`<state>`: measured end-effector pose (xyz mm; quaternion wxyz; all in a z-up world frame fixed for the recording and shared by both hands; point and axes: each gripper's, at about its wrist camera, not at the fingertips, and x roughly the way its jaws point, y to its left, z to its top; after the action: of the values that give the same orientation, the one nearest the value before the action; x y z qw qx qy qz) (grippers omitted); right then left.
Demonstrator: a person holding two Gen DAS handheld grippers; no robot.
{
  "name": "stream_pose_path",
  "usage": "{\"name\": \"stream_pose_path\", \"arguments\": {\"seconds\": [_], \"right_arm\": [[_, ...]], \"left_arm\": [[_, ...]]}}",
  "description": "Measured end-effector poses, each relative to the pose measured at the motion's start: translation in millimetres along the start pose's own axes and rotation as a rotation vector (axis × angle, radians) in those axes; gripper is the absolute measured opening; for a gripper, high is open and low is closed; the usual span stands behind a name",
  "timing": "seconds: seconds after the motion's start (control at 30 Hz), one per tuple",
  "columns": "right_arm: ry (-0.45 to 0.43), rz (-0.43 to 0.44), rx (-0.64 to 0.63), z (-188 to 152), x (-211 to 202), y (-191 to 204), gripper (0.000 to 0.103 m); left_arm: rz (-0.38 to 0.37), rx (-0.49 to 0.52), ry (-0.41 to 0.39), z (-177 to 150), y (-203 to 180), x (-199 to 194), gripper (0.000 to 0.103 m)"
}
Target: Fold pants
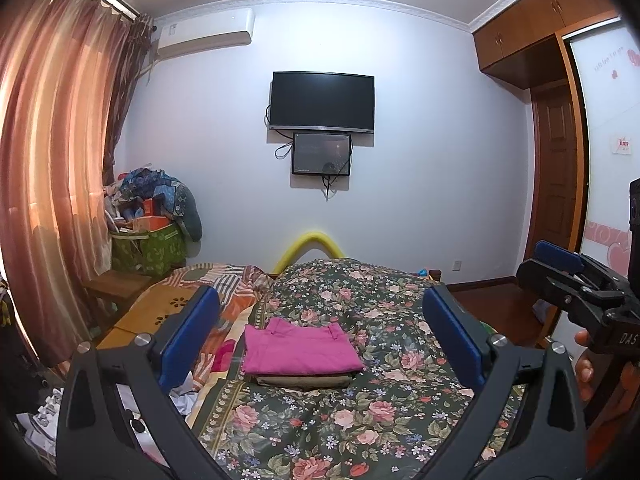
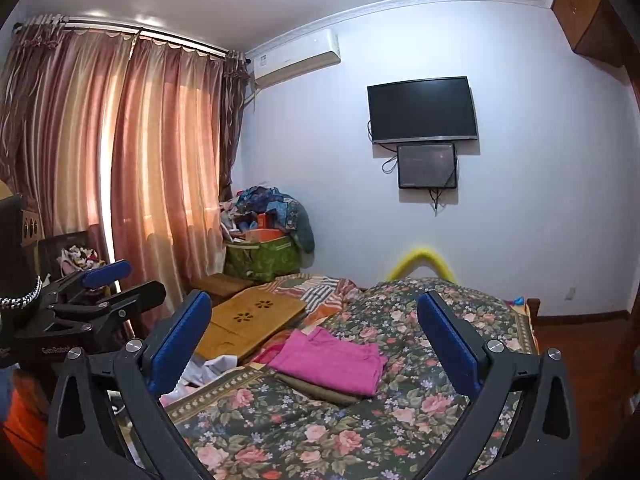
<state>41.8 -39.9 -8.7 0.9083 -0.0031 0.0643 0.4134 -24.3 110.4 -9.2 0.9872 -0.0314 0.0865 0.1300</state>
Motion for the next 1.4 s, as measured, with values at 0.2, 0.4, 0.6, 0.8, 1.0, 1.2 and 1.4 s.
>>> {"name": "stream_pose_path", "arguments": {"seconds": [0.2, 0.4, 0.6, 0.8, 1.0, 1.2, 1.4], "right_arm": [[0.01, -0.003, -0.003, -1.5, 0.0, 0.1, 0.102], [0.01, -0.006, -0.005, -1.7, -0.6, 0.8, 0.103], [0.015, -0.009, 0.004, -2.0, -0.5, -0.9, 0.103], [0.018, -0.009, 0.004, -1.9, -0.6, -1.1, 0.103], [0.02, -0.009, 0.008, -1.5, -0.6, -1.9, 0.103], [0.02, -0.01, 0.011, -1.9, -1.2, -2.6, 0.103], [0.018, -0.016, 0.02, -2.6, -2.7, -4.6, 0.103]], "left_arm": [[-0.003, -0.015, 0.006, -0.3, 3.0, 1.5, 0.103], [-0.007, -0.024, 0.01, 1.8, 5.3, 3.0, 0.103], [-0.005, -0.019, 0.01, 1.4, 4.8, 3.1, 0.103], [-0.011, -0.017, 0.014, 0.7, 4.0, 3.7, 0.103], [-0.012, -0.018, 0.016, 1.5, 3.8, 3.6, 0.103], [-0.025, -0.018, 0.029, 2.1, 2.0, 5.3, 0.103], [-0.024, -0.02, 0.029, 3.2, -0.8, 6.3, 0.103]]}}
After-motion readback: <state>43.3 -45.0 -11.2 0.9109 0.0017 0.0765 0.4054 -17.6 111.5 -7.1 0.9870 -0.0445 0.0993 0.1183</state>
